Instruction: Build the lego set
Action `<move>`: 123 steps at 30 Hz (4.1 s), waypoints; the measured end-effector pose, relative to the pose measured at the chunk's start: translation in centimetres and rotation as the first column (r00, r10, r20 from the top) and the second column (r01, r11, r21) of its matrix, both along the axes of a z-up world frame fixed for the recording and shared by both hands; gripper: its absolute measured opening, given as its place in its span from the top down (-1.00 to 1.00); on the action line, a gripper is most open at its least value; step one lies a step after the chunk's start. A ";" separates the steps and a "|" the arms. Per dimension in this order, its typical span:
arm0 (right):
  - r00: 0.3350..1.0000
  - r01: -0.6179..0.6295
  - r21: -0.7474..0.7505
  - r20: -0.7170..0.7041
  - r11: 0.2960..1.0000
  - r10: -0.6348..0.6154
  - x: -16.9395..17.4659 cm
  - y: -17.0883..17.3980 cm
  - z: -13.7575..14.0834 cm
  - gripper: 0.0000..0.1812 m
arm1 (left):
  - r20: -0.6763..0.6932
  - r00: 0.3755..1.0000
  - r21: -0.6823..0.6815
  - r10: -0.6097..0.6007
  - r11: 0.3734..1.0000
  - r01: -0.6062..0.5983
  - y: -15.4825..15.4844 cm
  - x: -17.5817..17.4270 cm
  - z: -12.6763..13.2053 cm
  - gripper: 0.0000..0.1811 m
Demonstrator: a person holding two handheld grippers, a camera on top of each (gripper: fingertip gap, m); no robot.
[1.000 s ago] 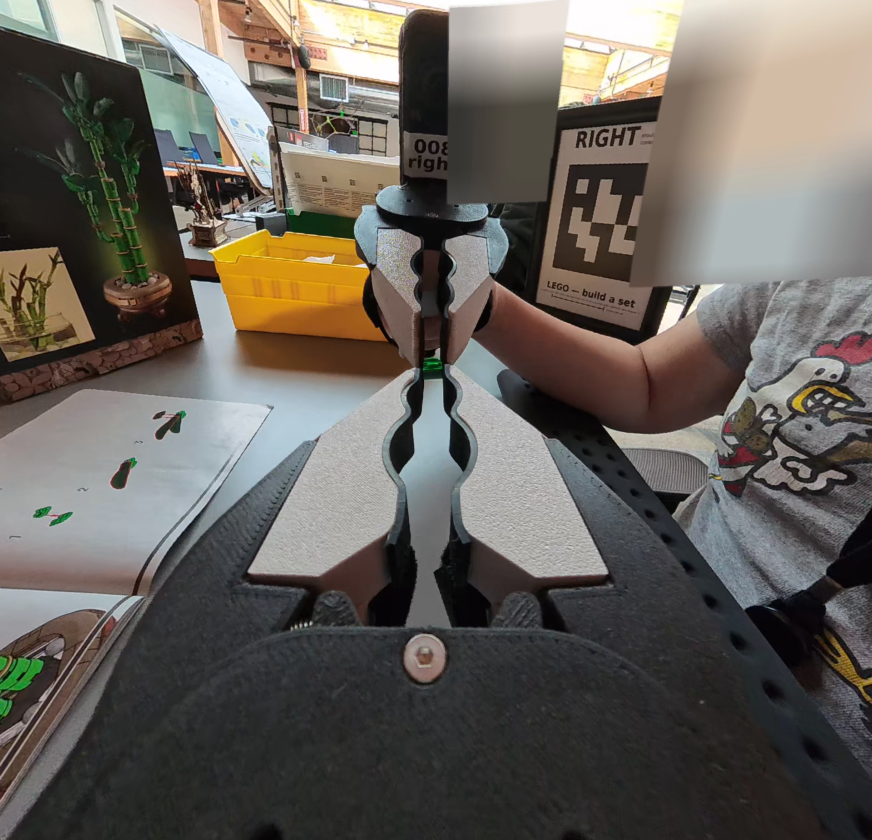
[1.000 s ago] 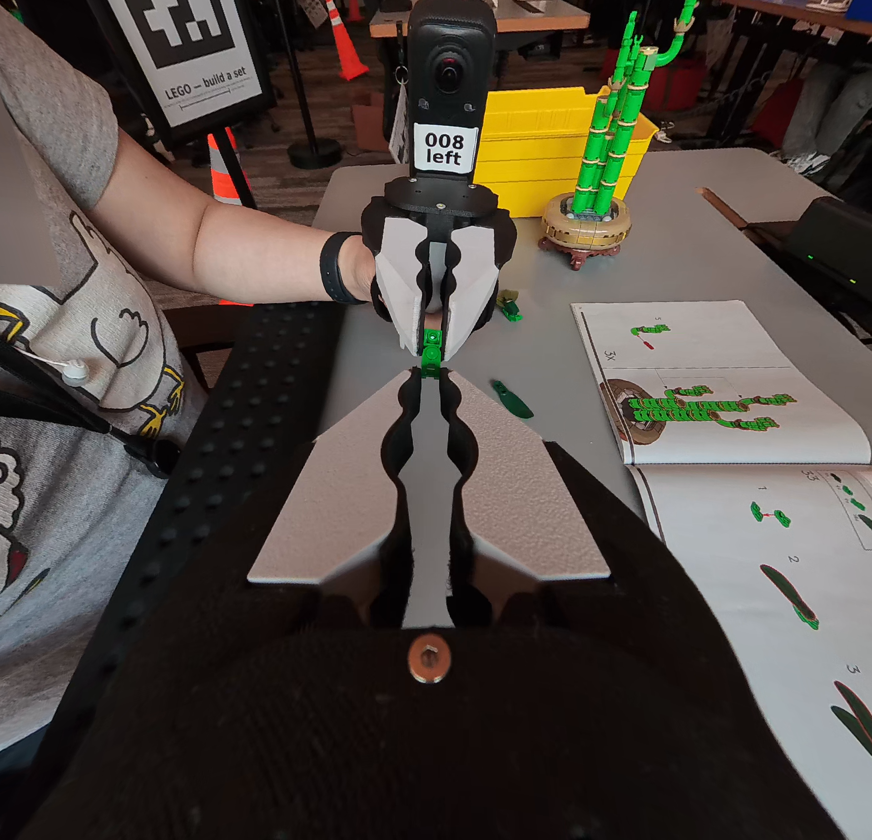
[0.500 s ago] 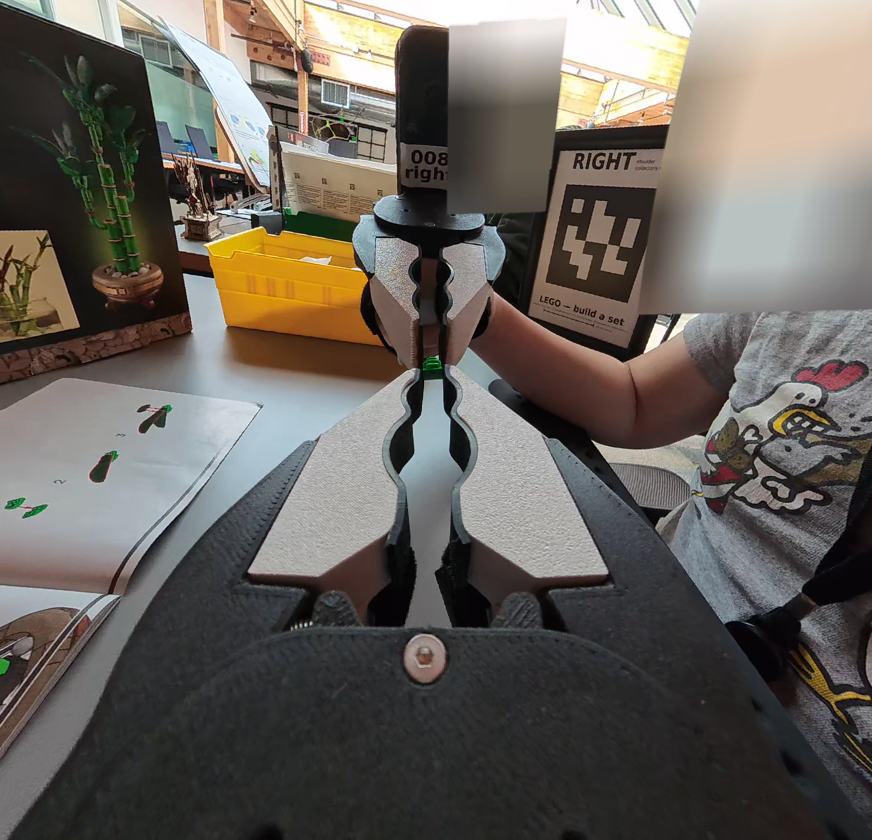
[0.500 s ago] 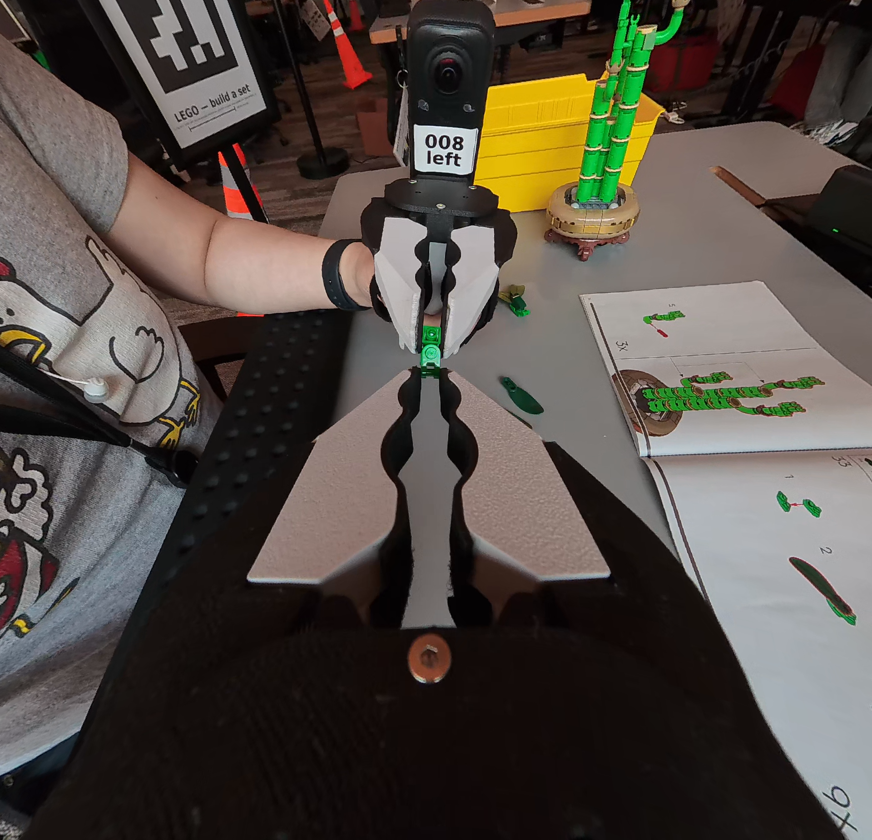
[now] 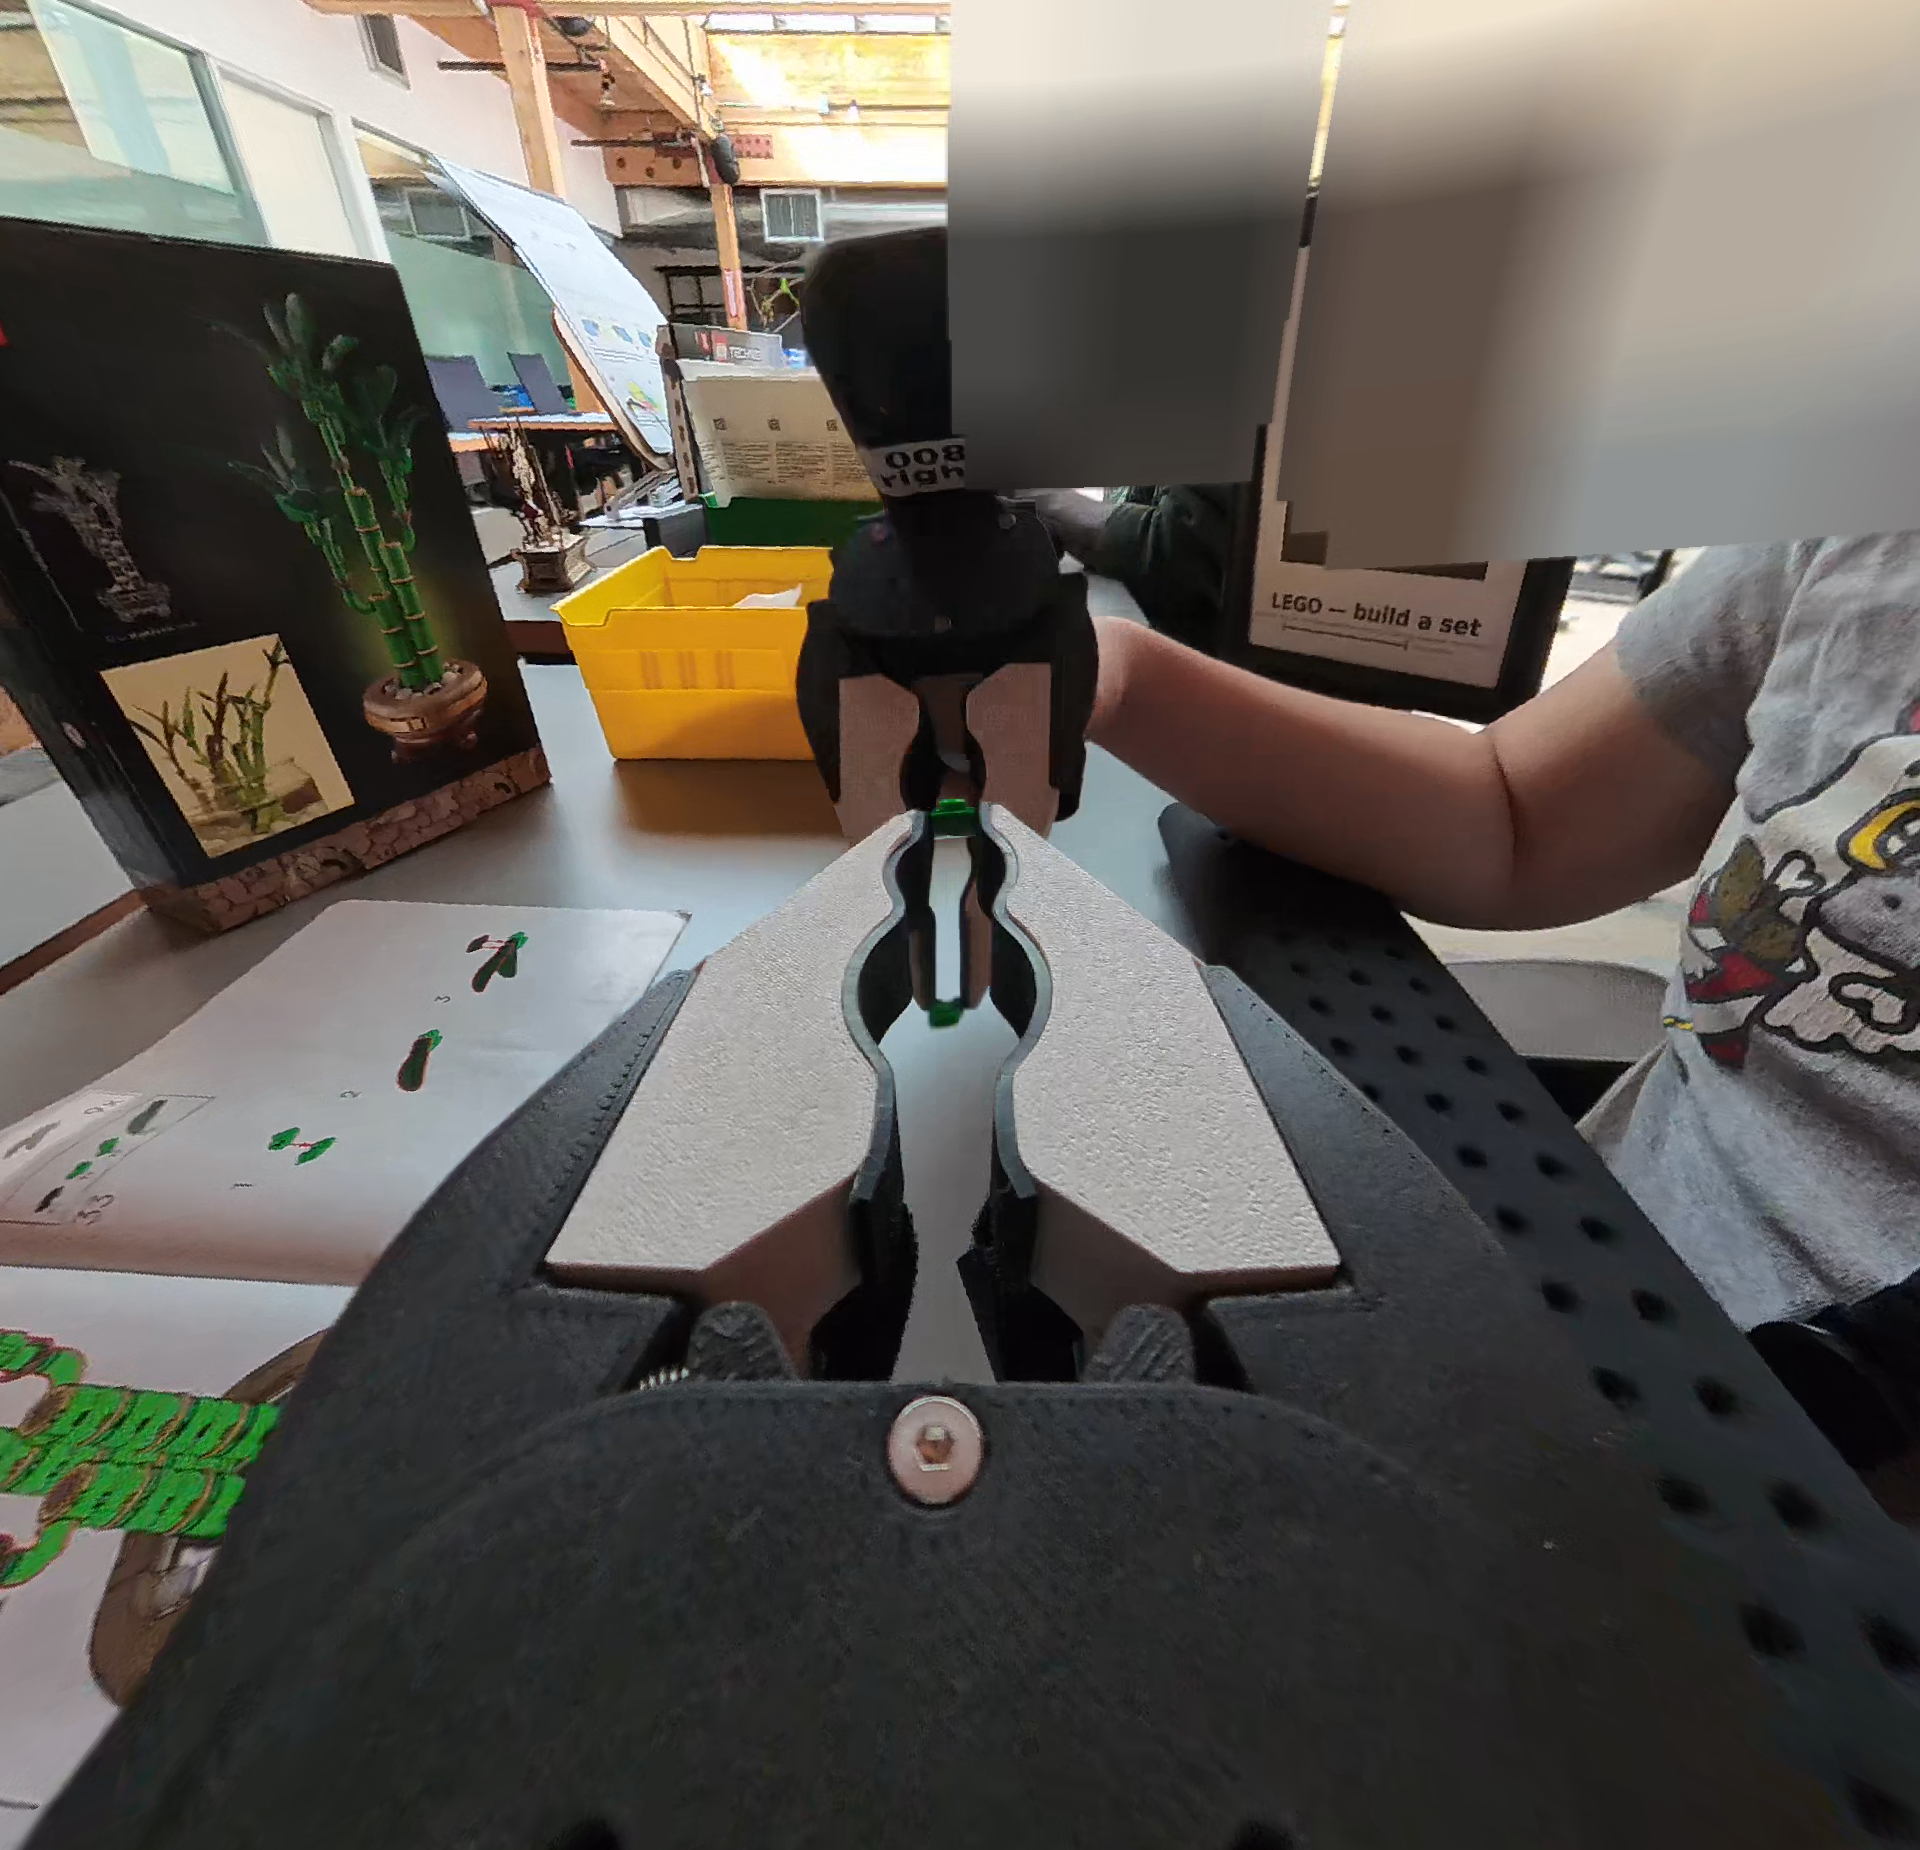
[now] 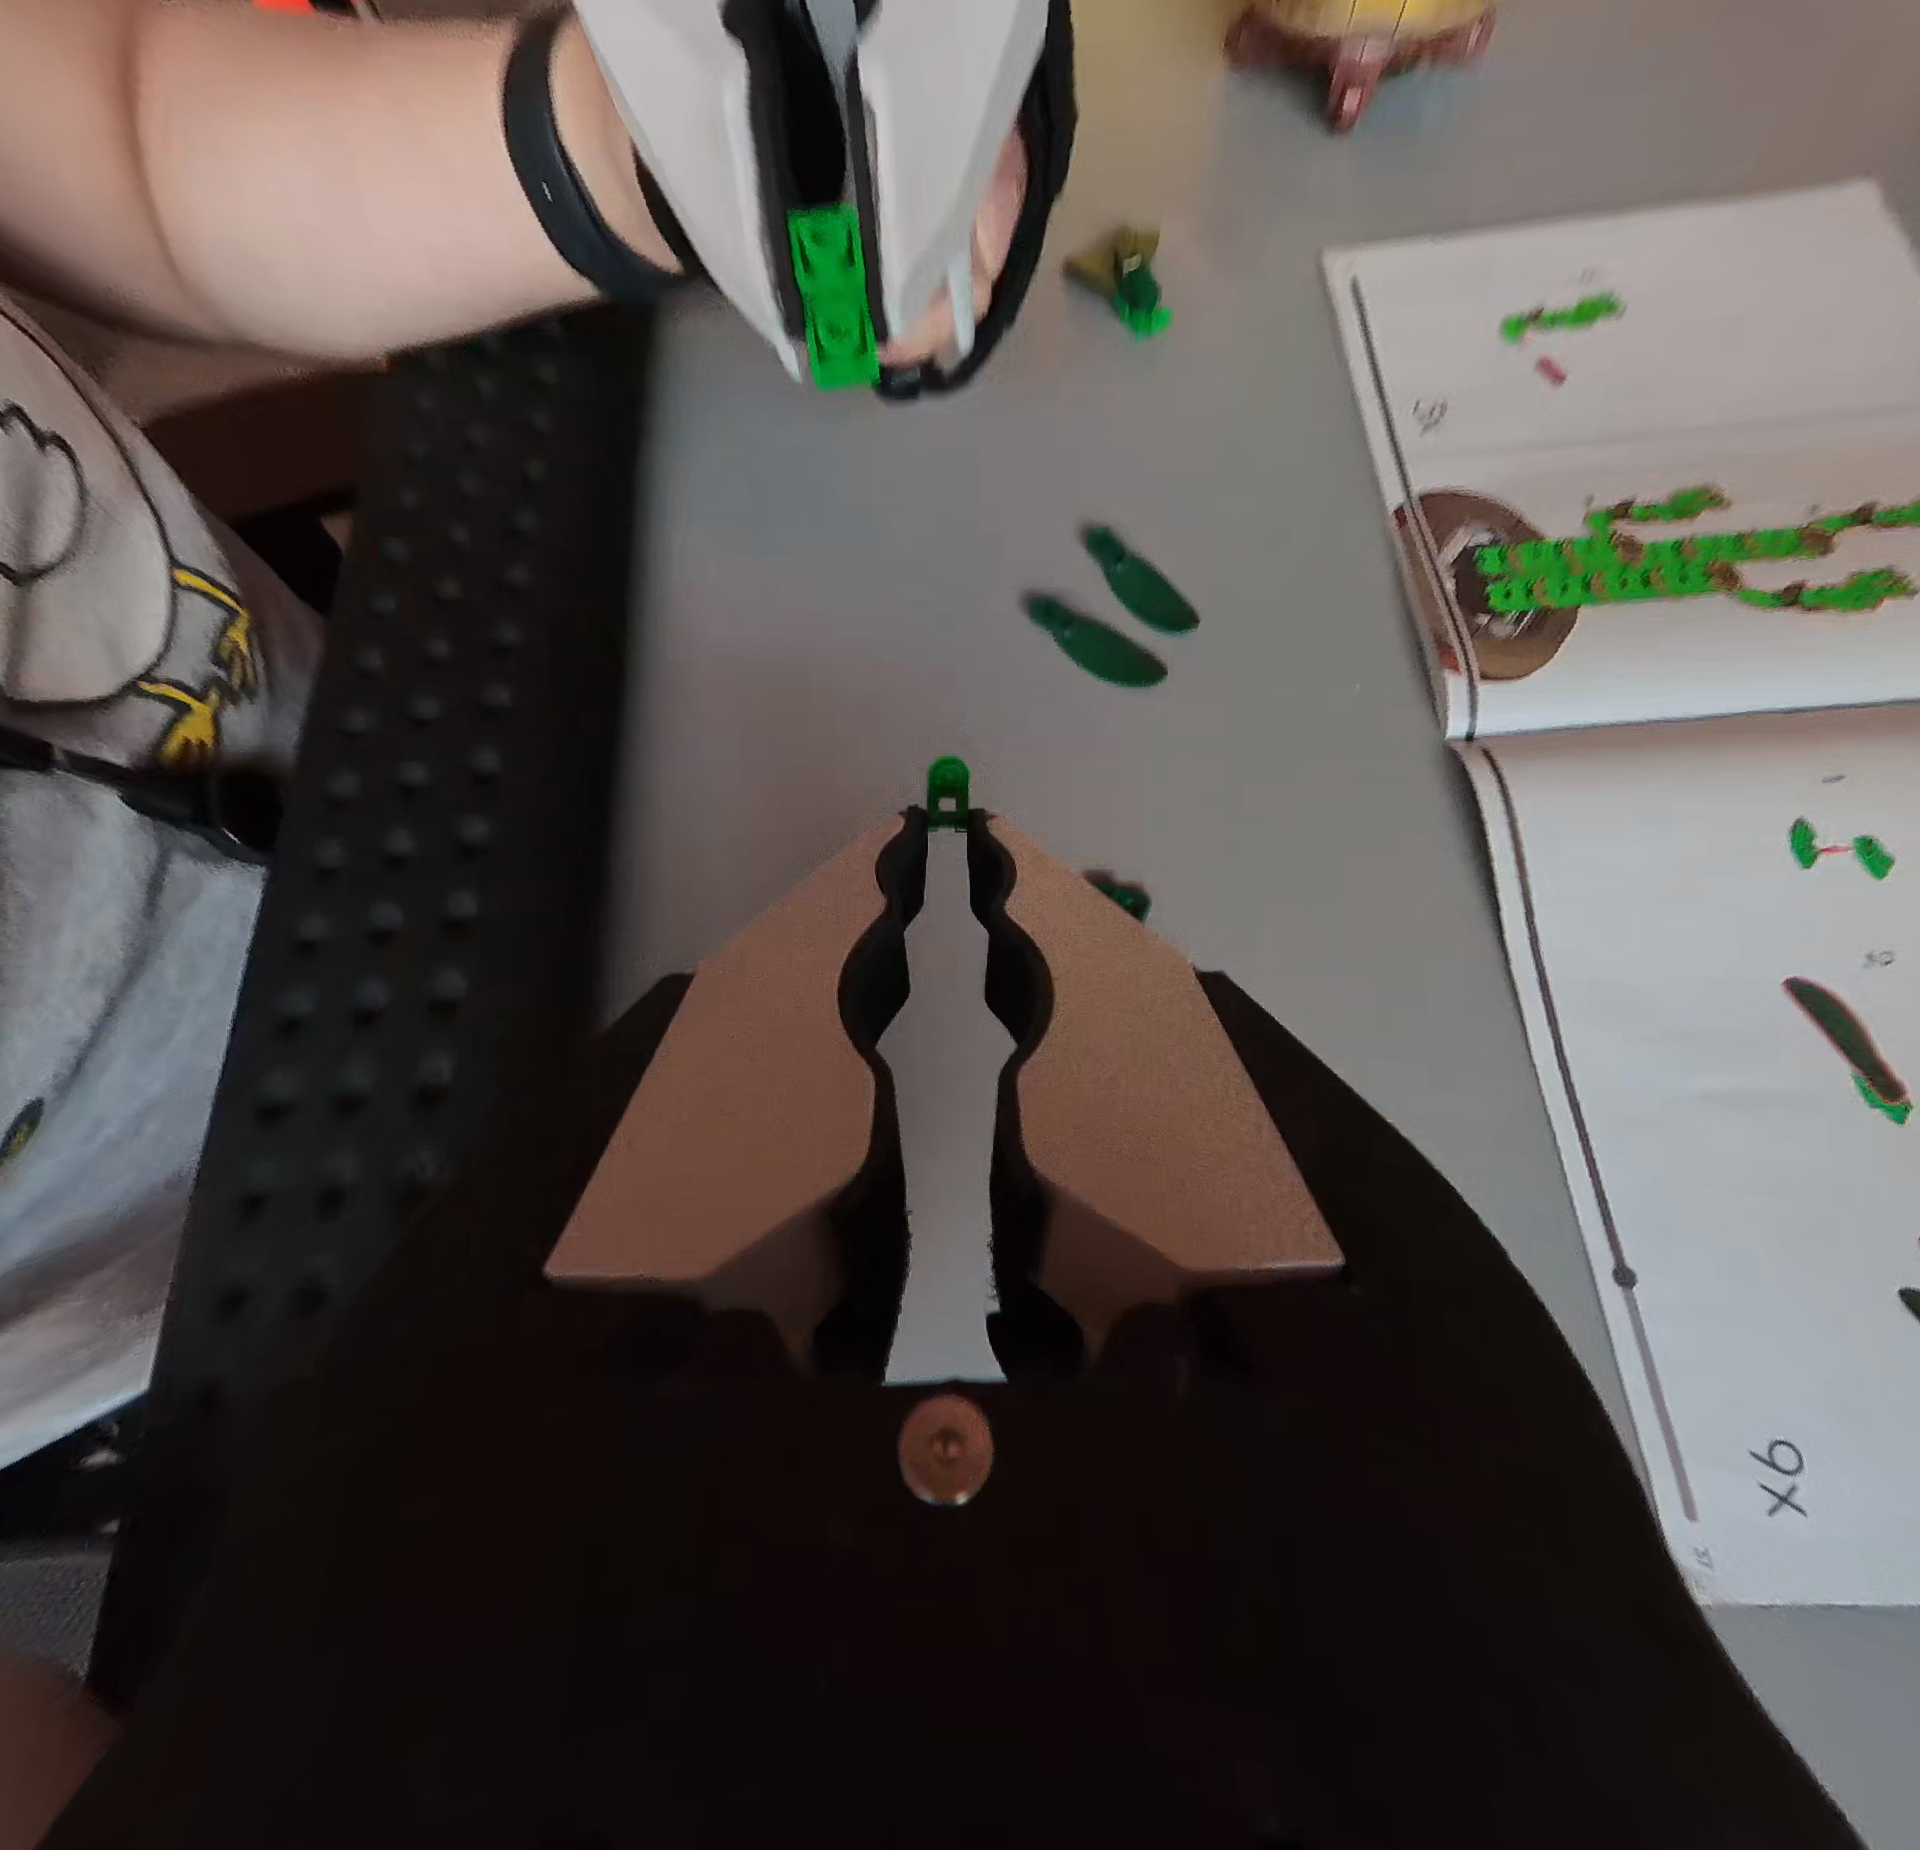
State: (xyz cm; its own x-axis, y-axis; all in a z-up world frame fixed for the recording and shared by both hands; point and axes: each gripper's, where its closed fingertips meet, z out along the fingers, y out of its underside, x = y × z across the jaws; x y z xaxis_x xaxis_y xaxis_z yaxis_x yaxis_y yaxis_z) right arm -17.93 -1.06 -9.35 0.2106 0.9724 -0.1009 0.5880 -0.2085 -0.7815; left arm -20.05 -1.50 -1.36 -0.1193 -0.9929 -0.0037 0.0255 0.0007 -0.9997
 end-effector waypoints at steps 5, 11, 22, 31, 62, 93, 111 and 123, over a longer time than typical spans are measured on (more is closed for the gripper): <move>0.987 -0.028 -0.085 0.155 0.996 0.041 0.2 -0.8 -3.6 0.93 | -0.030 0.999 0.046 0.033 0.998 -0.031 0.5 -0.4 -0.2 0.94; 0.968 -0.034 -0.124 0.242 0.992 0.063 0.8 -1.2 -5.6 0.93 | -0.021 0.997 0.011 0.078 0.997 -0.077 1.7 -1.0 0.2 0.93; 0.956 -0.035 -0.096 0.286 0.995 0.061 1.2 -0.8 -6.7 0.85 | -0.002 0.993 -0.042 0.117 0.992 -0.117 2.6 -1.7 1.0 0.94; 0.992 0.091 0.654 -0.122 0.751 -0.013 -1.5 2.0 6.8 0.73 | 0.050 0.998 -0.309 0.038 0.951 -0.021 2.2 -1.3 1.6 0.94; 0.950 0.000 0.484 -0.274 0.875 0.152 -2.2 -1.7 8.6 0.97 | -0.043 0.998 0.104 0.056 0.993 -0.051 -1.1 0.1 0.7 0.77; 0.774 0.174 0.005 -0.618 0.985 -0.134 -3.7 0.3 10.0 0.63 | 0.034 0.943 0.398 0.331 0.861 -0.316 1.4 -0.8 1.1 0.97; 0.790 0.264 0.013 -0.576 0.964 -0.209 -3.9 1.6 8.7 0.59 | 0.005 0.891 0.485 0.454 0.778 -0.399 2.9 -0.6 -0.1 0.97; 0.804 0.266 0.031 -0.558 0.963 -0.204 -4.4 1.6 8.2 0.58 | -0.013 0.882 0.492 0.471 0.771 -0.404 3.1 -0.4 -0.7 0.96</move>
State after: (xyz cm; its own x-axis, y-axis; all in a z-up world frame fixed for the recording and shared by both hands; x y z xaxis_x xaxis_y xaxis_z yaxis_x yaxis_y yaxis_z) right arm -22.29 0.52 -1.17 0.3746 0.9113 -0.1710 0.0022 -0.1853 -0.9827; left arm -20.46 1.64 -2.02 0.2954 -0.8201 -0.4901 -0.2199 0.4408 -0.8703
